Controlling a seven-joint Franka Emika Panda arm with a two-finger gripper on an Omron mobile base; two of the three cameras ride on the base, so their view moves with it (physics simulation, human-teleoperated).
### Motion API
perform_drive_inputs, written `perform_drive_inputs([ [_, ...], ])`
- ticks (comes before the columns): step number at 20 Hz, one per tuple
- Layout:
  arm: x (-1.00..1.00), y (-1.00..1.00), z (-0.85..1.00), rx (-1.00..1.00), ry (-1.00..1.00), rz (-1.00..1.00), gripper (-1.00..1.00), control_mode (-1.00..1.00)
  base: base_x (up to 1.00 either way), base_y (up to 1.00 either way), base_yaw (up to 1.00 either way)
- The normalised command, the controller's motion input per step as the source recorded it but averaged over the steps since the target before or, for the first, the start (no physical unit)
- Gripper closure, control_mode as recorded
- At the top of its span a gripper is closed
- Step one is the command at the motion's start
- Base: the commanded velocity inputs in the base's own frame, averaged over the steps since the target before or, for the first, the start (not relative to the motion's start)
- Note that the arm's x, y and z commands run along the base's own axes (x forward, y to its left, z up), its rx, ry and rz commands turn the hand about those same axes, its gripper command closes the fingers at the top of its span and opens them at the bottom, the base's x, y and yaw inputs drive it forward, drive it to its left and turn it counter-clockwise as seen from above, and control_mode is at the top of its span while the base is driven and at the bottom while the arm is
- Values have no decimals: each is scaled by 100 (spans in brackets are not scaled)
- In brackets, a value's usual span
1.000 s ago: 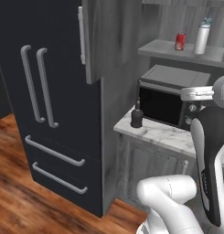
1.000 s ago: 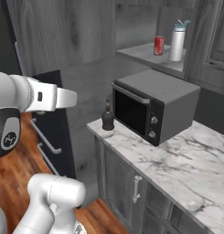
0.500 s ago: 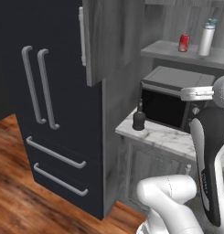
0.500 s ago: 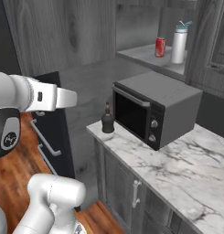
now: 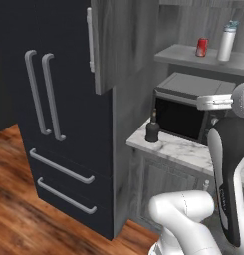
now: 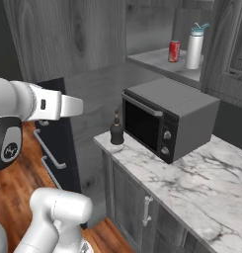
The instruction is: Sort all alcoholic drinks to one cabinet, and non-alcoholic drinks to the other.
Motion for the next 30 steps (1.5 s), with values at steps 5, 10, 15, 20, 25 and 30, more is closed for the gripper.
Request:
perform_drive_inputs([
  [5,2,0,-1,0,1,0,-100,-100,11,0,0],
  [10,10,0,-4,0,7,0,-100,-100,0,0,0],
  [15,18,0,-16,0,9,0,-100,-100,0,0,0],
  [20,6,0,-18,0,11,0,-100,-100,0,0,0],
  [25,1,0,-22,0,4,0,-100,-100,0,0,0],
  [30,11,0,-33,2,0,0,-100,-100,0,0,0],
])
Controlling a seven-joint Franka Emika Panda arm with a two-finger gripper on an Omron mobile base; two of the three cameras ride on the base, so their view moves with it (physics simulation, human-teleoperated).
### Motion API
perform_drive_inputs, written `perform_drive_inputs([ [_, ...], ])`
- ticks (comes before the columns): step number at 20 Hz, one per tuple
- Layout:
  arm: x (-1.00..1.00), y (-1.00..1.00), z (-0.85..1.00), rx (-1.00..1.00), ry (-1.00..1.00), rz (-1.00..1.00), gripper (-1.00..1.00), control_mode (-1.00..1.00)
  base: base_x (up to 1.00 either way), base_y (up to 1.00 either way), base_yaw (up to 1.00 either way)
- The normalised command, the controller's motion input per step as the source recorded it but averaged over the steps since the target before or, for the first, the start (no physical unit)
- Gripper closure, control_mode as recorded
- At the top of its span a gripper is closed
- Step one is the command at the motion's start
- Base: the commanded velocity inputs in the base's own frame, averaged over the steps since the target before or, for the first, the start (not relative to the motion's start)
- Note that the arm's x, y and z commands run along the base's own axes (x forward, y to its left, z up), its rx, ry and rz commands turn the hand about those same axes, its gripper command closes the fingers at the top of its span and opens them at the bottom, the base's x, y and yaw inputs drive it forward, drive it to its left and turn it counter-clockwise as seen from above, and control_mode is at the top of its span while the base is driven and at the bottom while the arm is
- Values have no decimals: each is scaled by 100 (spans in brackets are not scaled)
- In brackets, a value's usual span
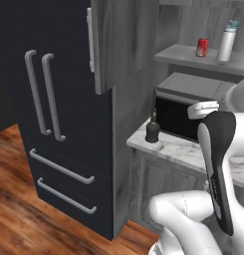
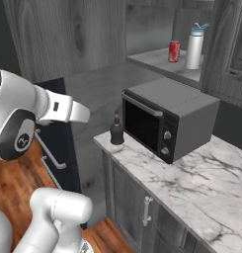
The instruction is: Sort all alcoholic drinks to one cabinet, and non-alcoholic drinks to the other.
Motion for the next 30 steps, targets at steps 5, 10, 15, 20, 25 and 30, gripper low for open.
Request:
perform_drive_inputs([
  [5,16,4,-39,3,0,0,-100,-100,0,0,0],
  [10,30,2,-32,4,7,0,-100,-100,0,0,0],
  [15,37,1,-25,2,13,0,-100,-100,0,0,0],
  [20,40,0,-21,1,8,0,-100,-100,0,0,0],
  [25,36,0,-23,1,1,0,-100,-100,0,0,0],
  [30,29,0,-23,0,0,0,-100,-100,0,0,0],
])
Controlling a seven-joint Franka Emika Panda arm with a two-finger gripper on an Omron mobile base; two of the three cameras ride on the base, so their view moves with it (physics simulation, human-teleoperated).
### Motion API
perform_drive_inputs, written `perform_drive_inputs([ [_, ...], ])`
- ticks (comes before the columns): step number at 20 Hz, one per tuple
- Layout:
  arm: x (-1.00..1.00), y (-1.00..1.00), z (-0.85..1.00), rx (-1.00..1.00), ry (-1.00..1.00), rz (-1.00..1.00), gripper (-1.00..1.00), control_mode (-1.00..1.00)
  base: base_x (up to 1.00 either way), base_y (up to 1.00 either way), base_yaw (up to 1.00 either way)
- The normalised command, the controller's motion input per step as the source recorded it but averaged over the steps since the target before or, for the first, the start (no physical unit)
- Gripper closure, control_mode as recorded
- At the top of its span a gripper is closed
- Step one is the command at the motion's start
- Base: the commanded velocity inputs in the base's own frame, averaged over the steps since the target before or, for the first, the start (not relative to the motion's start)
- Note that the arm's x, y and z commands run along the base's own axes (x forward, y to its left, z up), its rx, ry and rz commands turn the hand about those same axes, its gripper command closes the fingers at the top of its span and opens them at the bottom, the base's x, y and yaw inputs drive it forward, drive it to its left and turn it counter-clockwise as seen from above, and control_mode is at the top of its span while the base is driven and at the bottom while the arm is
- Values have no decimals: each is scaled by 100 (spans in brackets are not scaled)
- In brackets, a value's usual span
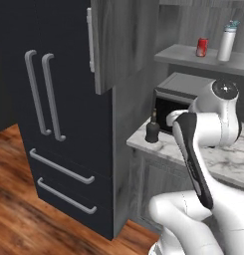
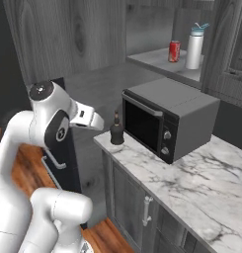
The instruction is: Sort all alcoholic drinks to one cabinet, and non-alcoholic drinks to the other.
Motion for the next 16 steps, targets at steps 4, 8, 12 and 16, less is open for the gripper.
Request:
perform_drive_inputs([
  [4,29,1,-21,0,0,0,-100,-100,0,0,0],
  [8,31,0,-16,0,0,0,-100,-100,0,0,0],
  [12,33,1,-17,0,0,0,-100,-100,0,0,0],
  [16,32,0,-21,0,0,0,-100,-100,0,0,0],
])
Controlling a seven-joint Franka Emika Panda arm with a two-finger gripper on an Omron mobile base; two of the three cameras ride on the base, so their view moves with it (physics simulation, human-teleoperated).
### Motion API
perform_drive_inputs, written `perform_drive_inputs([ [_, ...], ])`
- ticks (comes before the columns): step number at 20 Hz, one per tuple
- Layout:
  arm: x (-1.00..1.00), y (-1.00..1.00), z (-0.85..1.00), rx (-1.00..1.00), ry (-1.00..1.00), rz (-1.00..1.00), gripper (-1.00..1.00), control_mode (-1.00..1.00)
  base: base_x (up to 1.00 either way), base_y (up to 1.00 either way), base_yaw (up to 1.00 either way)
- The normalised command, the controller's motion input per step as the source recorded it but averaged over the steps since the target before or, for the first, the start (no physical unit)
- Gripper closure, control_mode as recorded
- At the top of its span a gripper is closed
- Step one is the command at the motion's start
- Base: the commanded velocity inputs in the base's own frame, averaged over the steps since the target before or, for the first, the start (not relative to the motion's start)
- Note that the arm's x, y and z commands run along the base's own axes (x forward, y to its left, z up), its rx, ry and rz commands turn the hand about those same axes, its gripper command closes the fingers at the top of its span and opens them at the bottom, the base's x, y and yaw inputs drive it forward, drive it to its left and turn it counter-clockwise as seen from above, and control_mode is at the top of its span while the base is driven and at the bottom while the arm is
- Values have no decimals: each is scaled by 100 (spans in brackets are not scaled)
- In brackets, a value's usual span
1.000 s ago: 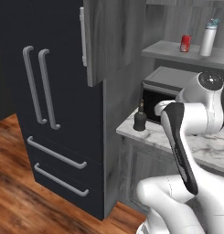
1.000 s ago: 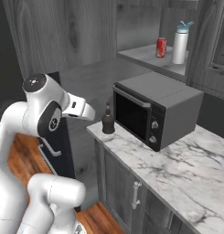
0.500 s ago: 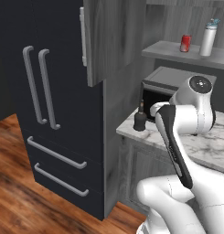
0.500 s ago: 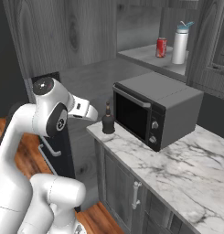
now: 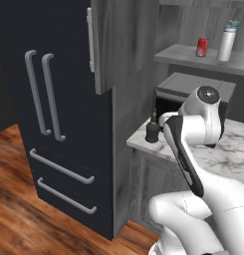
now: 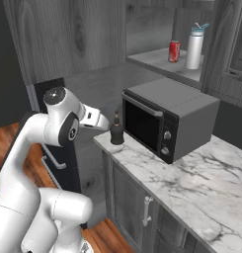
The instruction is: Sort all alcoholic drinks to one cabinet, and non-alcoholic drinks to the other.
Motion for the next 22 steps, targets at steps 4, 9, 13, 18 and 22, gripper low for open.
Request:
perform_drive_inputs([
  [4,32,0,-22,0,0,0,-100,-100,0,0,0],
  [9,33,0,-20,0,0,0,-100,-100,0,0,0],
  [13,28,0,-2,0,0,0,-100,-100,0,0,0],
  [18,29,0,-7,0,0,0,-100,-100,0,0,0],
  [22,34,0,-17,0,0,0,-100,-100,0,0,0],
])
